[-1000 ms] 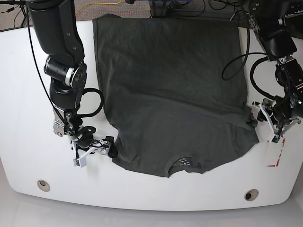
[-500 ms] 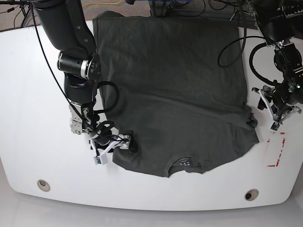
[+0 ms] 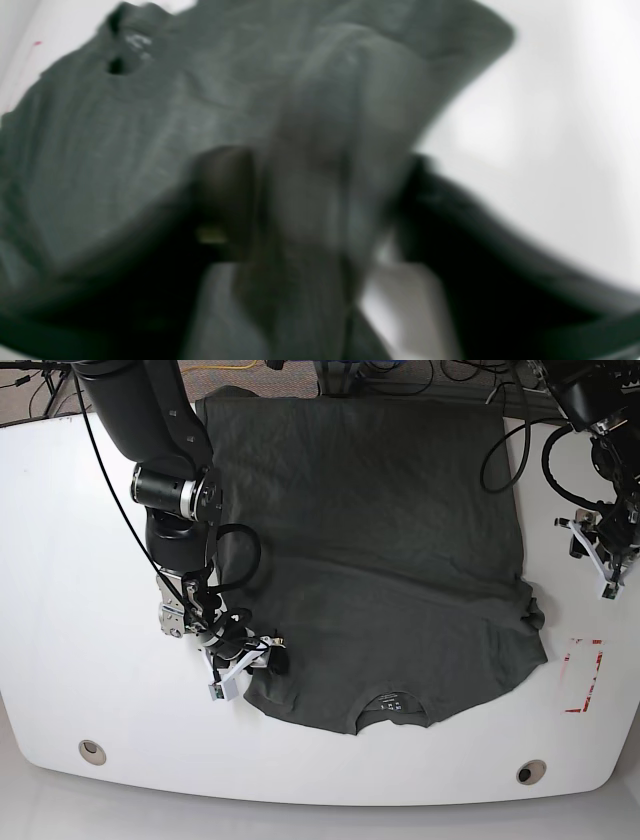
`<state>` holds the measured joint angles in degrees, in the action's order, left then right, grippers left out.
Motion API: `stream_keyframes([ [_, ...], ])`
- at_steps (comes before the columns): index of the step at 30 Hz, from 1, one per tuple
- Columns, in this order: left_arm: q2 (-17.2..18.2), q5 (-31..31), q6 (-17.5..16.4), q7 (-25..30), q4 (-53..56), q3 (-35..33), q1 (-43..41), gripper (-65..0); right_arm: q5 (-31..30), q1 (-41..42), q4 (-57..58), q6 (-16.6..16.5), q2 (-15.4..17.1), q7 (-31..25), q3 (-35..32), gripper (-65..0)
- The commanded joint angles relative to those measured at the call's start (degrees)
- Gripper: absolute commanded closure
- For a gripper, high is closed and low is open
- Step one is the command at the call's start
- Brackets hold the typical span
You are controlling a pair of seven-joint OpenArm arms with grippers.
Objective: Fold the T-shirt properly
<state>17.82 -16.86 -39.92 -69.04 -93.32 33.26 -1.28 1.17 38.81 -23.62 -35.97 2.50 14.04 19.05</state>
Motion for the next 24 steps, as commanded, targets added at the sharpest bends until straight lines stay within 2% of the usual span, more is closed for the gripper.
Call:
stream_keyframes([
  [1, 0.15, -4.37, -0.08, 0.77, -0.35, 0.20, -1.40, -27.9, -0.25, 1.41, -0.52, -0.56, -0.61, 0.07, -0.28, -13.2],
  [2, 0.15, -5.51, -0.08, 0.77, -0.35, 0.20, -2.02, -29.6, -0.25, 1.41, -0.52, -0.56, -0.61, 0.07, -0.28, -10.3],
  [3, 0.07, -7.88, -0.08, 0.77, -0.35, 0.20, -3.25, -33.9, -0.16, 1.50, -0.52, -0.56, -0.61, 0.07, -0.28, -5.9],
  [4, 0.07, -9.38, -0.08, 0.77, -0.26, 0.28, -3.95, -36.8, -0.16, 1.50, -0.52, -0.56, -0.61, 0.07, -0.28, -4.6],
  [6, -0.73, -13.07, -0.08, 0.77, -0.26, 0.37, -5.71, -43.2, -0.16, 1.50, -0.52, -0.56, -0.61, 0.07, -0.28, -4.1],
  [9, -1.69, -18.08, -0.08, 0.77, -0.44, 0.46, -8.26, -49.3, -0.16, 1.50, -0.52, -0.56, -0.61, 0.07, -0.28, -4.3],
  [16, -1.87, -25.47, -0.08, 0.77, -0.44, -0.77, -13.80, -48.9, -0.16, 1.50, -0.52, -0.65, -0.61, 0.07, -0.28, -4.3],
  [24, -2.75, -23.71, -0.08, 0.86, -0.26, -2.62, -16.70, -48.6, -0.16, 1.50, -0.52, -0.65, -0.52, 0.07, -0.28, -4.3],
])
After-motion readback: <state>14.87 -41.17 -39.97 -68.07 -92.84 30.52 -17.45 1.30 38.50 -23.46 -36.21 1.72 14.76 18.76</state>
